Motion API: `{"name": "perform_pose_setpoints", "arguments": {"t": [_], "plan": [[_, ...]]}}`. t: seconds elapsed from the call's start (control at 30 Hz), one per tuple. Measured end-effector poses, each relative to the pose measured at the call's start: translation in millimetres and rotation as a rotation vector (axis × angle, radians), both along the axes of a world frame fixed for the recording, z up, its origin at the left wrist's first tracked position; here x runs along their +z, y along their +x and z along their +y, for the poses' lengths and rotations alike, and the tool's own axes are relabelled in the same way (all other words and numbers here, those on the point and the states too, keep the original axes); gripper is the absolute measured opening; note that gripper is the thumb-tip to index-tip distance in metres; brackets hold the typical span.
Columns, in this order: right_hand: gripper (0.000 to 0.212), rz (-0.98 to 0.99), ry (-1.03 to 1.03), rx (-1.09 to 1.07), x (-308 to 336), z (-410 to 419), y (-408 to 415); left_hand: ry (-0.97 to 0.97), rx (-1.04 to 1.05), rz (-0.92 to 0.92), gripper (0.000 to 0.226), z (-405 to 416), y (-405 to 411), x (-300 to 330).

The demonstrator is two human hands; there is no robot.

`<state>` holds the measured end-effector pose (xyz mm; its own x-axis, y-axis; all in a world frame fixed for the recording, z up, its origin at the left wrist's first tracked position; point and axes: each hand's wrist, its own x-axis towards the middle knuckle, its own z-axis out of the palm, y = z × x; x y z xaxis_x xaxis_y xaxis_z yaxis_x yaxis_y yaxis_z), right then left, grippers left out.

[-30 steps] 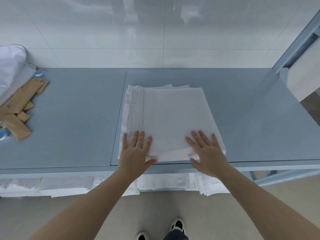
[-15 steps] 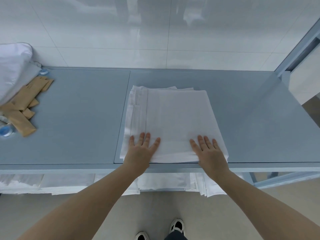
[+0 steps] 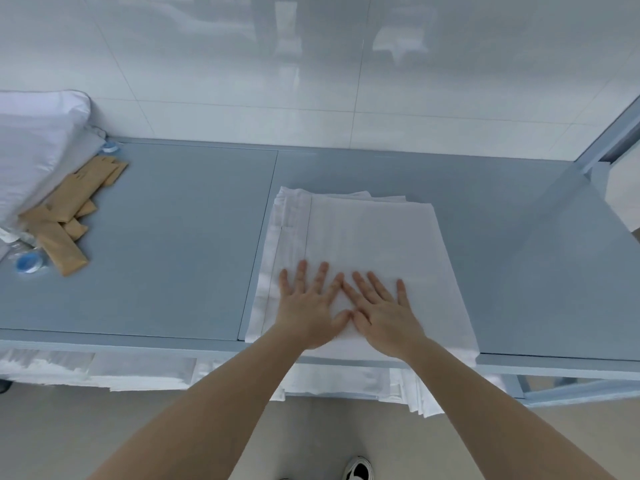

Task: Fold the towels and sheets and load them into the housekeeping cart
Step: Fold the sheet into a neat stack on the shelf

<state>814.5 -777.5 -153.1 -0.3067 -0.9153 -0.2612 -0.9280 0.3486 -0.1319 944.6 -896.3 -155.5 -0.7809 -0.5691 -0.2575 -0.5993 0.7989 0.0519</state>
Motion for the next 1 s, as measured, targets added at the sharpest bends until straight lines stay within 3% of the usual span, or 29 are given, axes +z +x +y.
{"name": "perform_pose_setpoints", "arguments": {"t": [0.07, 0.27, 0.4, 0.5, 0.63, 0.73, 0.87, 1.0], "plan": [[0.057, 0.050, -0.020, -0.044, -5.7, -2.9, -21.0, -0.004, 0.081, -0.011, 0.079, -20.0, -2.6, -0.8], [0.061, 0.178, -0.064, -0.491, -10.3, -30.0, -69.7, -0.064, 0.273, 0.064, 0.084, -41.2, -18.6, -2.1], [0.053, 0.081, -0.211, -0.205, -7.4, -104.9, -52.3, -0.129, 0.170, 0.160, 0.069, -68.4, -55.7, 2.4], [0.052, 0.084, -0.167, -0.057, -16.8, -153.2, -51.0, -0.050, 0.194, 0.175, 0.061, -101.6, -70.2, -7.7], [0.056, 0.088, -0.090, -0.207, -22.7, -162.3, -101.0, -0.041, 0.336, 0.128, 0.071, -124.0, -73.4, -16.2], [0.058, 0.181, -0.050, -0.358, -18.8, -158.1, -136.3, -0.204, 0.313, 0.143, 0.070, -128.3, -93.5, -11.6], [0.050, 0.083, -0.119, -0.115, -21.0, -186.7, -130.9, -0.082, 0.021, 0.168, 0.058, -133.5, -135.2, -12.1], [0.054, 0.061, -0.068, -0.193, -25.9, -173.3, -158.0, -0.069, 0.124, 0.104, 0.067, -154.4, -137.1, -17.4]]}}
